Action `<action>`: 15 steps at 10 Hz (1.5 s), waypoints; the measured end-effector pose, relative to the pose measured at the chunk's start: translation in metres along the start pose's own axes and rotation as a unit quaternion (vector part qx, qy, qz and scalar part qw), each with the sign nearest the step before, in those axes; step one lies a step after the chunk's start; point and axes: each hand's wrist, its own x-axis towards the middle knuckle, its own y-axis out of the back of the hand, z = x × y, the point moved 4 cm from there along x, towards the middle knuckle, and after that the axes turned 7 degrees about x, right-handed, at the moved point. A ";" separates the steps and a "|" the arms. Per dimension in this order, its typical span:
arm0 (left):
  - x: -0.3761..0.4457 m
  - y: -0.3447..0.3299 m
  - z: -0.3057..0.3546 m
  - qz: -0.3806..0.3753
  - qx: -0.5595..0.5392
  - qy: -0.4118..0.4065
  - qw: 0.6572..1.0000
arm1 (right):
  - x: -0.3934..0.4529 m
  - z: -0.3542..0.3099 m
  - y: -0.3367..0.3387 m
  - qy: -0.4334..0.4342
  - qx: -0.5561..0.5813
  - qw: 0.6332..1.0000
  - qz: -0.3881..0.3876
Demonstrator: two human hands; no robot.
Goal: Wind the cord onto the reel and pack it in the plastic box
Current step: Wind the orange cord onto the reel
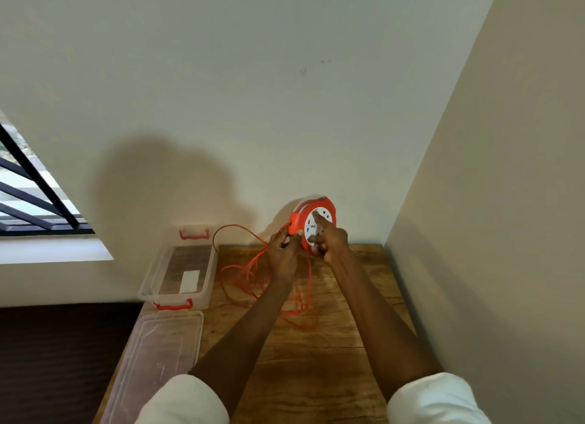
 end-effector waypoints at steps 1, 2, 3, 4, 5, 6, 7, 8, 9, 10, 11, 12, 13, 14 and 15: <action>0.001 0.006 -0.005 0.010 0.007 0.008 1.000 | -0.001 -0.006 0.005 0.037 -0.102 0.993 -0.049; -0.002 0.013 0.010 -0.001 -0.103 0.008 0.995 | 0.004 -0.018 0.017 0.175 -0.246 0.953 0.015; 0.006 0.027 0.019 -0.005 -0.103 0.033 0.994 | 0.013 -0.028 0.028 0.274 -0.315 0.907 0.053; 0.012 0.041 0.026 -0.029 -0.096 0.016 0.995 | 0.018 -0.033 0.022 0.291 -0.321 0.900 -0.037; 0.024 0.046 0.031 -0.054 -0.102 0.026 0.993 | 0.019 -0.042 0.015 0.268 -0.286 0.912 -0.125; 0.037 0.052 0.034 -0.051 -0.091 0.041 0.994 | 0.018 -0.053 0.010 0.263 -0.284 0.908 -0.157; 0.042 0.057 0.031 -0.056 -0.102 0.041 0.992 | 0.017 -0.059 0.006 0.235 -0.239 0.926 -0.173; 0.046 0.057 0.033 -0.075 -0.120 0.038 0.989 | 0.018 -0.061 0.002 0.224 -0.186 0.942 -0.168; 0.049 0.067 0.047 -0.009 -0.076 0.010 0.997 | 0.019 -0.066 0.002 0.232 -0.152 0.949 -0.152; 0.061 0.089 0.047 0.103 0.163 -0.092 0.977 | 0.018 -0.078 0.006 0.256 -0.135 0.946 -0.147; 0.066 0.085 0.027 0.002 0.410 -0.088 0.908 | 0.014 -0.095 0.010 0.283 -0.158 0.933 -0.155; 0.063 0.077 0.002 -0.101 0.496 -0.040 0.862 | 0.012 -0.102 0.011 0.294 -0.169 0.927 -0.160; 0.061 0.076 -0.012 -0.096 0.499 -0.059 0.859 | 0.013 -0.100 0.014 0.297 -0.171 0.927 -0.152; 0.063 0.079 -0.012 -0.077 0.453 -0.062 0.886 | 0.013 -0.096 0.019 0.295 -0.167 0.930 -0.144; 0.062 0.077 -0.004 -0.061 0.445 -0.073 0.890 | 0.013 -0.094 0.025 0.282 -0.152 0.936 -0.144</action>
